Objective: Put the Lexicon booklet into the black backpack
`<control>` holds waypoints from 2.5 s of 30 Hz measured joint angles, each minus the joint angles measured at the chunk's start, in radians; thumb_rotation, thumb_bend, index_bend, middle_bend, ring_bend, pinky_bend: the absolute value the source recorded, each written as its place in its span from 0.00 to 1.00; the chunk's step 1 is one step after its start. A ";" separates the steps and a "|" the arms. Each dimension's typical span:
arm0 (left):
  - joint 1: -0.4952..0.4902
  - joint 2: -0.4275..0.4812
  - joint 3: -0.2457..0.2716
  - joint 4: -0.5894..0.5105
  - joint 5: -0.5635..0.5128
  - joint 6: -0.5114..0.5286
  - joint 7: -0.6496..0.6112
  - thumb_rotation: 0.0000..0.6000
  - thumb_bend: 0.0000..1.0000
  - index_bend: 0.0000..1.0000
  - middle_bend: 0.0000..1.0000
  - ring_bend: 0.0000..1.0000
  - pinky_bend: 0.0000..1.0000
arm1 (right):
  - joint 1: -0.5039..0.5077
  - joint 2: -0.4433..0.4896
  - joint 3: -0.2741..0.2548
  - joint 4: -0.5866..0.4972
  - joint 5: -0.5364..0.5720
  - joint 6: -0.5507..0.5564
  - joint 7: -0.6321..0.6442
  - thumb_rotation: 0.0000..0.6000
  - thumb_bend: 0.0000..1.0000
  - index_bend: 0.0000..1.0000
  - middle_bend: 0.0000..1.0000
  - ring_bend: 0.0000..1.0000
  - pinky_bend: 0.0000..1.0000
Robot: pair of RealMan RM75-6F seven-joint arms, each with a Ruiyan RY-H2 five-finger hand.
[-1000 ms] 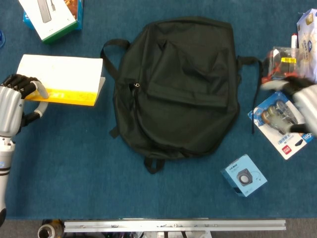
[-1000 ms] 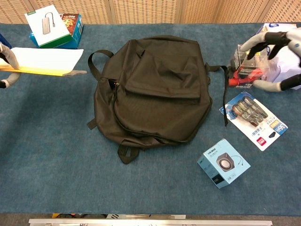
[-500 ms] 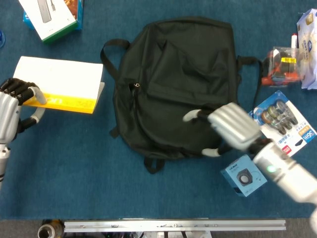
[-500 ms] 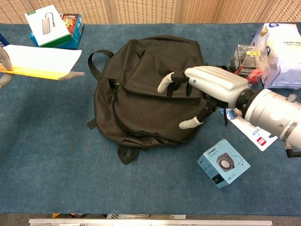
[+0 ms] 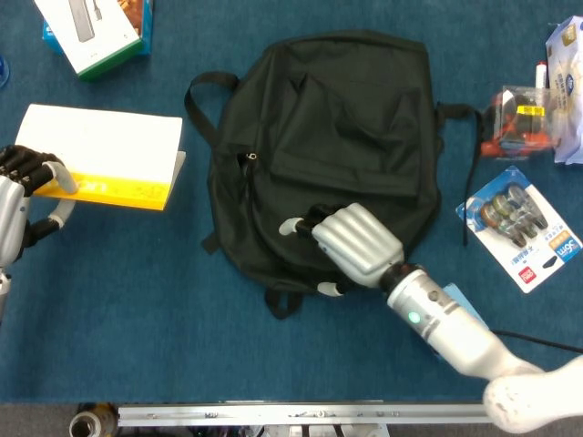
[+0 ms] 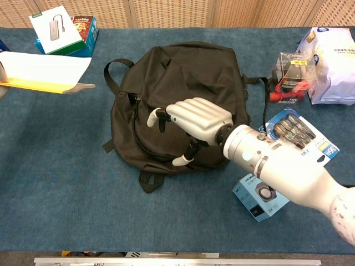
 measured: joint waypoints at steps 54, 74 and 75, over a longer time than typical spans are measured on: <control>-0.010 0.024 -0.008 0.018 0.005 -0.007 -0.075 1.00 0.32 0.65 0.61 0.49 0.41 | 0.171 -0.083 0.142 0.260 0.209 0.085 -0.025 1.00 1.00 0.69 0.62 0.59 0.78; -0.042 0.167 0.055 -0.088 0.104 -0.005 -0.277 1.00 0.32 0.65 0.62 0.49 0.42 | 0.287 -0.161 0.371 0.394 0.257 0.129 0.115 1.00 1.00 0.69 0.62 0.61 0.79; -0.045 0.171 0.058 -0.094 0.109 -0.005 -0.281 1.00 0.32 0.65 0.62 0.49 0.42 | 0.294 -0.165 0.378 0.397 0.257 0.131 0.118 1.00 1.00 0.69 0.62 0.61 0.79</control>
